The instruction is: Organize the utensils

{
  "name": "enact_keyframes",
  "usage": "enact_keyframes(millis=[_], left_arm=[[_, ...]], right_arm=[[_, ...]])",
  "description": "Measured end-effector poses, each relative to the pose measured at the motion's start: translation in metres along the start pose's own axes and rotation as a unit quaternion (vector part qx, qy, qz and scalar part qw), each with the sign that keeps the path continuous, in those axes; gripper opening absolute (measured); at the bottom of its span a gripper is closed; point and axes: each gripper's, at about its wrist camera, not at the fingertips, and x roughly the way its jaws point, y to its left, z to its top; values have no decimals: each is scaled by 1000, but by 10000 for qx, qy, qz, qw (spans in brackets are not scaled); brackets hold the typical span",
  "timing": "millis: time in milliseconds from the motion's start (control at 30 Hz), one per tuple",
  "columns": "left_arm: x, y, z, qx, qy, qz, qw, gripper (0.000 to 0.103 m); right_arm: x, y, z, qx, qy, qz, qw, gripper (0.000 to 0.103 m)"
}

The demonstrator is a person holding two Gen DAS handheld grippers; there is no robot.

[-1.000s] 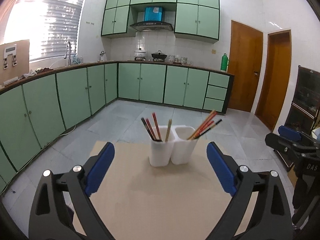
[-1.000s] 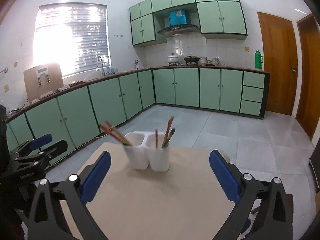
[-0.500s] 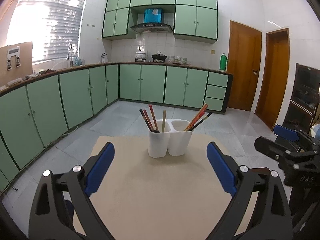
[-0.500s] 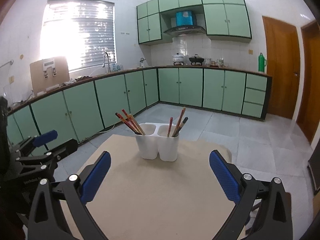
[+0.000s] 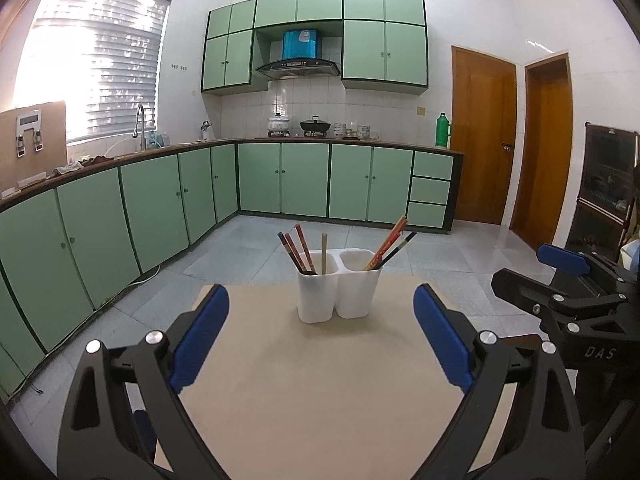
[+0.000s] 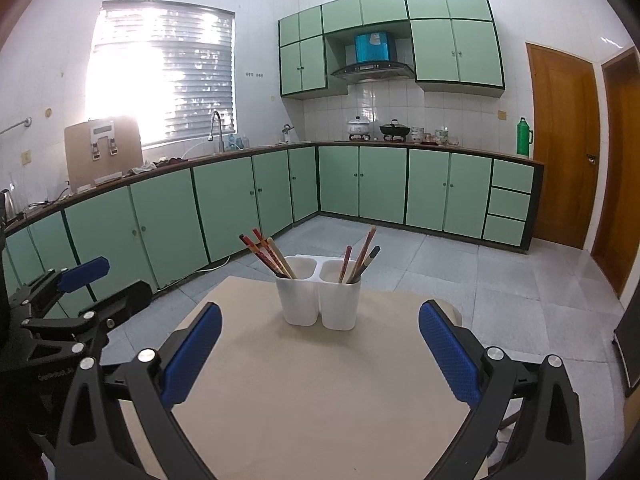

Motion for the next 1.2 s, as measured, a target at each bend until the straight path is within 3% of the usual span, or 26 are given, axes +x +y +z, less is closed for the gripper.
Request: enact_keyframes(millis=[1200], left_arm=[[0, 7, -1, -118, 5, -3, 9999, 91]], right_arm=[[5, 2, -2, -15, 29, 25, 10000, 97]])
